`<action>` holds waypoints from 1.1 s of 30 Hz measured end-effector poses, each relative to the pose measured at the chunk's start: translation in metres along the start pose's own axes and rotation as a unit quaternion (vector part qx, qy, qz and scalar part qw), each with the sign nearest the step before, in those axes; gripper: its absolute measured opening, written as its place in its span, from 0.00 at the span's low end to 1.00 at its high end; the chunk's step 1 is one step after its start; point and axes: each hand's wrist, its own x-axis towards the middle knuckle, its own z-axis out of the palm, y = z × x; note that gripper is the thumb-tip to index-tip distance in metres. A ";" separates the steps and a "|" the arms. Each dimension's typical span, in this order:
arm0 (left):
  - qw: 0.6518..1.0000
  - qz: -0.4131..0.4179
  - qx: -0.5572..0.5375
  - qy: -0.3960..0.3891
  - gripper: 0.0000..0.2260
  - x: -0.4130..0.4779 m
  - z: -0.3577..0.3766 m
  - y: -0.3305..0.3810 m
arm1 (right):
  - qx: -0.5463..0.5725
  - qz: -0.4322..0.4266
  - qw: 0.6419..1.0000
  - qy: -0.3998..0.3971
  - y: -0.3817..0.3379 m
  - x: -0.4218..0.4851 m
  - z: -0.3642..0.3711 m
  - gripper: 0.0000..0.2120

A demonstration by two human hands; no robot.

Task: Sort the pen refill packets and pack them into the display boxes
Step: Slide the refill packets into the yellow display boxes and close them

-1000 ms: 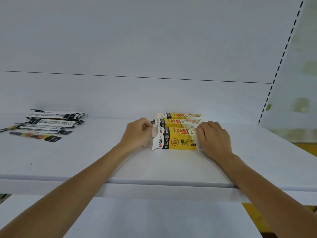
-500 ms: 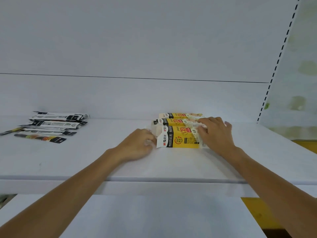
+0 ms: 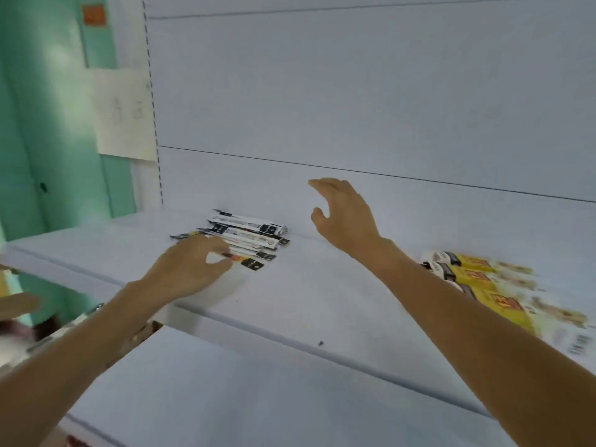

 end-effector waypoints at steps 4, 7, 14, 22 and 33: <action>0.999 -0.043 -0.030 0.000 0.09 -0.004 -0.025 -0.066 | 0.032 -0.034 0.997 -0.065 -0.052 0.012 0.060 0.25; 0.999 -0.036 -0.024 -0.025 0.09 0.008 -0.026 -0.106 | -0.010 -0.092 0.987 -0.128 -0.068 0.016 0.097 0.25; 0.993 0.087 -0.046 -0.063 0.10 0.073 -0.020 -0.154 | 0.009 0.122 0.974 -0.193 -0.069 0.049 0.146 0.13; 0.965 0.199 -0.008 -0.168 0.11 0.126 0.017 -0.139 | 0.078 0.202 0.958 -0.190 -0.054 0.040 0.156 0.08; 0.959 0.239 0.022 -0.153 0.16 0.131 0.018 -0.148 | 0.088 0.256 0.937 -0.221 -0.060 0.042 0.148 0.17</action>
